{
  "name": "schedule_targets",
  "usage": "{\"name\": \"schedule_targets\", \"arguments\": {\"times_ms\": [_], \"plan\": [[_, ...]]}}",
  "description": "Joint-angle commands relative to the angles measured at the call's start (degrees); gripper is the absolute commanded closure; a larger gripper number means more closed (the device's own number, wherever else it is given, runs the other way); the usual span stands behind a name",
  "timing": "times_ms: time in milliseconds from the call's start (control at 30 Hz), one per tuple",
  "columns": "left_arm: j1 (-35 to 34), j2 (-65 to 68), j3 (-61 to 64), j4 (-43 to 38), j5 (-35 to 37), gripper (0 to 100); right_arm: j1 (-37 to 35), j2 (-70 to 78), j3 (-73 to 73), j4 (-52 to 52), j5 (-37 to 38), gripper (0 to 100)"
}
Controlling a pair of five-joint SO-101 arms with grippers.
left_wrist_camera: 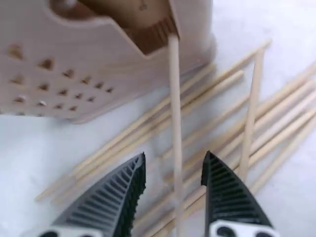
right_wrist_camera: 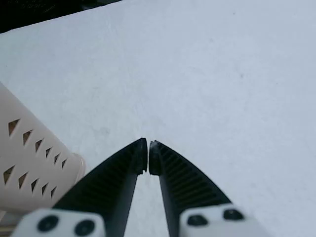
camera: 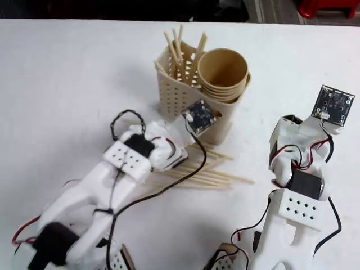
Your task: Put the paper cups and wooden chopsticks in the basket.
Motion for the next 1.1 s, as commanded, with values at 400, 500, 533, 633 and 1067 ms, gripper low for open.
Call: {"name": "schedule_targets", "arguments": {"times_ms": [400,500,533,633,1067], "plan": [[0.84,7.69,-5.27,-0.09,0.88,94,0.48,-0.04,-0.35,-1.1,0.7,98.0],[0.84,2.95,-4.48,2.73,0.7,98,0.48,-0.04,-0.35,-1.1,0.7,98.0],[0.84,1.36,-4.04,3.6,0.7,98,0.48,-0.04,-0.35,-1.1,0.7,98.0],[0.84,-3.65,-2.37,6.15,0.7,98,0.48,-0.04,-0.35,-1.1,0.7,98.0],[0.75,-24.48,-5.63,19.87,-1.67,98,0.4,-0.04,-0.35,-1.1,0.7,98.0]]}}
